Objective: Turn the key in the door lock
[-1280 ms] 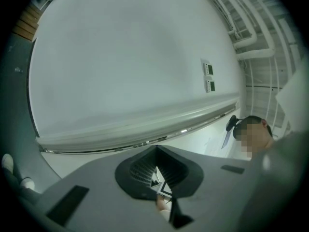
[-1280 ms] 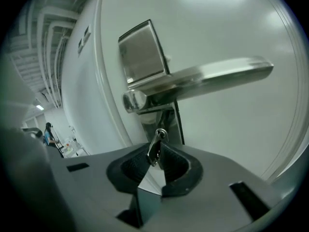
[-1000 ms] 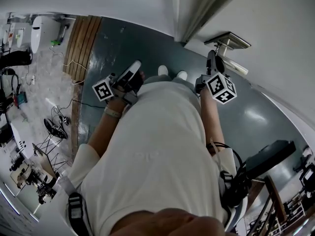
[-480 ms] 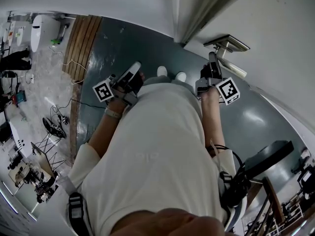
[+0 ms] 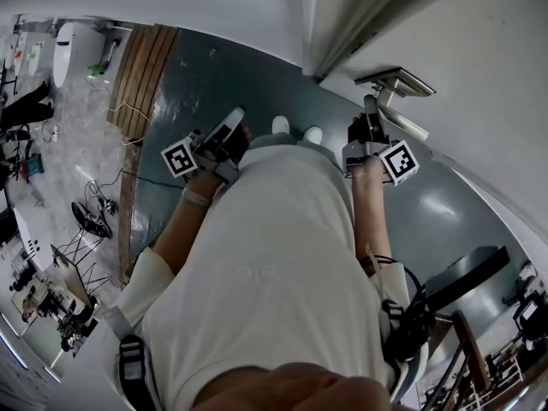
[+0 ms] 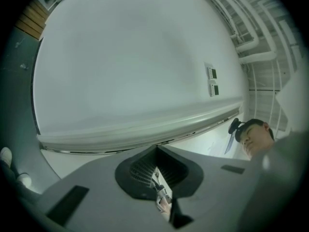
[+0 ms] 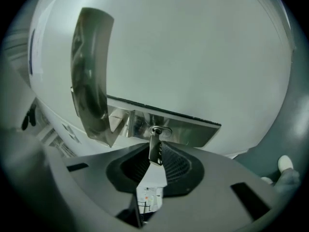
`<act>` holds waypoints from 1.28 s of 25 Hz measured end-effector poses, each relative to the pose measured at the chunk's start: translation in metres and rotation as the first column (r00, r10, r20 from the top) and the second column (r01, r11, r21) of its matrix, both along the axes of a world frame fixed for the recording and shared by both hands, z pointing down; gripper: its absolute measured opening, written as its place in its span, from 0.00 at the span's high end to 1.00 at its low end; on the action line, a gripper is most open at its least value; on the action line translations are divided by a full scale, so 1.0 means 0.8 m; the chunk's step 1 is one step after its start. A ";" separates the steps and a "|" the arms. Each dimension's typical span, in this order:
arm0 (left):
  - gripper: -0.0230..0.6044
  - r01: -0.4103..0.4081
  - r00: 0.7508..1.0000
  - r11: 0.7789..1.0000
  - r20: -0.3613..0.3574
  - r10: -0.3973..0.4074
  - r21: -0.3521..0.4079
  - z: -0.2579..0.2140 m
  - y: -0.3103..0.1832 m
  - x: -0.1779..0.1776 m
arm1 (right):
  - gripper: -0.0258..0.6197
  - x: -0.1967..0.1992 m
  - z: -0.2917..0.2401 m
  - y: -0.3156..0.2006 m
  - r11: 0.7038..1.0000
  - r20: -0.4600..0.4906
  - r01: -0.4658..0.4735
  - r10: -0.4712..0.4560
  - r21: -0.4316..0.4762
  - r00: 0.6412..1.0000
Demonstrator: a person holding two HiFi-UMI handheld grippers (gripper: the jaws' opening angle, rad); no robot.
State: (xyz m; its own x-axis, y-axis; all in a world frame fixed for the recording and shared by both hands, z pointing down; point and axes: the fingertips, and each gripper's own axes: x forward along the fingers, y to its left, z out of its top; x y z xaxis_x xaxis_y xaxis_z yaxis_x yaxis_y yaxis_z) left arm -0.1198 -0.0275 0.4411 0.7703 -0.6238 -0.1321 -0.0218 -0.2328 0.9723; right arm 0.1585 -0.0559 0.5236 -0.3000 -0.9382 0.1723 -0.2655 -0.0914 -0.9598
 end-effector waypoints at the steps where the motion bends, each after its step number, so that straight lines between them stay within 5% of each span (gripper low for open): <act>1: 0.95 0.001 1.000 1.000 -0.001 -0.001 -0.001 0.001 0.000 0.000 | 0.85 0.000 0.000 0.001 1.000 -0.030 0.003 -0.003 -0.002 1.000; 6: 0.95 0.005 1.000 1.000 -0.012 -0.005 -0.010 0.003 0.000 0.001 | 0.85 -0.003 -0.004 -0.002 1.000 -0.296 0.031 -0.030 -0.002 0.955; 11: 0.95 0.008 1.000 1.000 -0.019 -0.008 -0.019 0.007 0.000 0.003 | 0.80 0.009 -0.003 -0.003 0.996 -0.638 0.049 -0.088 -0.078 0.765; 13: 0.95 0.010 1.000 1.000 -0.022 -0.011 -0.022 0.009 -0.001 0.003 | 0.80 0.009 0.003 -0.003 0.990 -0.684 0.057 -0.131 -0.130 0.718; 17: 0.95 0.017 0.999 0.999 -0.030 -0.018 -0.027 0.010 -0.001 0.003 | 0.87 0.006 0.005 -0.002 0.987 -0.705 0.024 -0.132 -0.161 0.697; 21: 0.95 0.031 0.999 0.999 -0.038 -0.032 -0.030 0.014 0.000 -0.001 | 0.89 0.004 0.008 -0.002 0.984 -0.672 0.003 -0.123 -0.177 0.730; 26: 0.95 0.044 0.998 0.998 -0.049 -0.046 -0.035 0.015 -0.003 -0.004 | 0.89 0.002 0.005 -0.007 0.990 -0.492 0.000 -0.070 -0.141 0.868; 32: 0.95 0.040 0.998 0.998 -0.052 -0.042 -0.040 0.015 -0.004 -0.001 | 0.89 0.003 0.003 -0.010 0.995 -0.264 0.010 -0.035 -0.095 0.964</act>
State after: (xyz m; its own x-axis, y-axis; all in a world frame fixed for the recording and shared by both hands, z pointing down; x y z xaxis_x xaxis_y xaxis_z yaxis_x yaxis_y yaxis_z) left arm -0.1206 -0.0307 0.4529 0.7367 -0.6601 -0.1469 0.0212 -0.1946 0.9807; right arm 0.1608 -0.0641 0.5258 -0.2525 -0.9082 0.3337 -0.5125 -0.1670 -0.8423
